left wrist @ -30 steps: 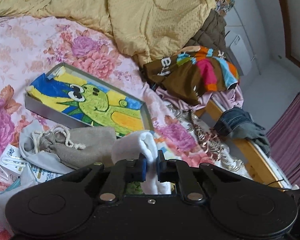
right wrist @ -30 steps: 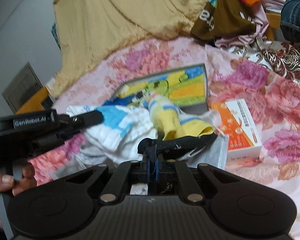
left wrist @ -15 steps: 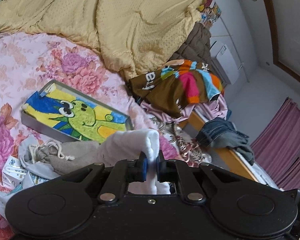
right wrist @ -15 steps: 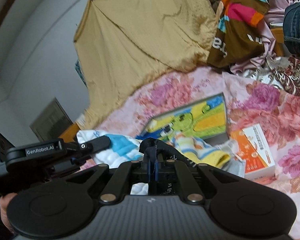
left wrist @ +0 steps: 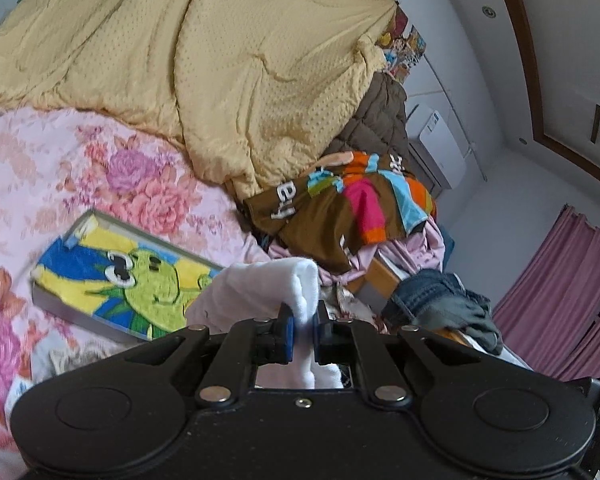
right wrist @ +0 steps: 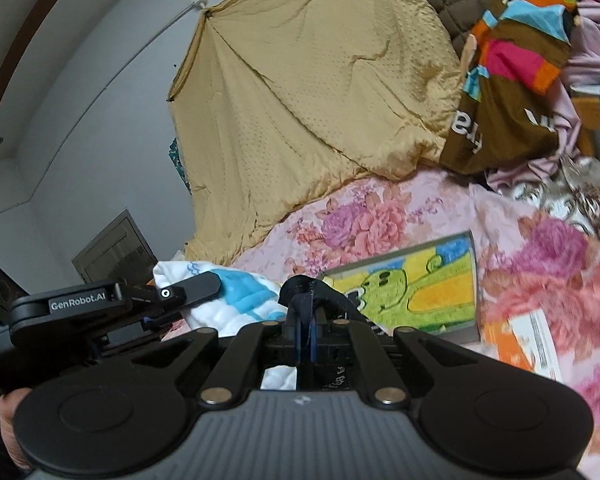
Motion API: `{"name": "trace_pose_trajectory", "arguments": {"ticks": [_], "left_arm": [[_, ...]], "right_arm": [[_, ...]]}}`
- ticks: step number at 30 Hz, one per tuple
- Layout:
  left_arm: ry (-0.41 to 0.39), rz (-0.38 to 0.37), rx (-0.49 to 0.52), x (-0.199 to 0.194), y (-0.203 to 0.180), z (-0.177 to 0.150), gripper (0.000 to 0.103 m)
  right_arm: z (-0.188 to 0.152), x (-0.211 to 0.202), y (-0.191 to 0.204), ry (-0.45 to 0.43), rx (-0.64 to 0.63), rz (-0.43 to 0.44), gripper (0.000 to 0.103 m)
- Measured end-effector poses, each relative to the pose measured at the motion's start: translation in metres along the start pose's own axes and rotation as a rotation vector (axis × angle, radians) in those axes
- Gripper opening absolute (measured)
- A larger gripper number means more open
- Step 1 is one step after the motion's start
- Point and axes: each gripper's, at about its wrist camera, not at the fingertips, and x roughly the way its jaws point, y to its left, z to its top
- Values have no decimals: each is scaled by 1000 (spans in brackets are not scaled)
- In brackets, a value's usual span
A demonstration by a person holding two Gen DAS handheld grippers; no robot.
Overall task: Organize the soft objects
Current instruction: 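Carry the white cloth and black item toward the grey frog tray with both tools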
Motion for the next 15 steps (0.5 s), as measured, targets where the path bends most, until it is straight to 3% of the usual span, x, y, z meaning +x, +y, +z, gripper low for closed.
{"name": "trace_pose_trajectory", "arguments": {"ticks": [10,15], "left_arm": [[-23,50,10,46,20,44,9],[-7,80,-14,82,34,56,9]], "right_arm": [[41,64,-13,5,-47,9,5],[54,105,-27,22,-107,-28,5]]}}
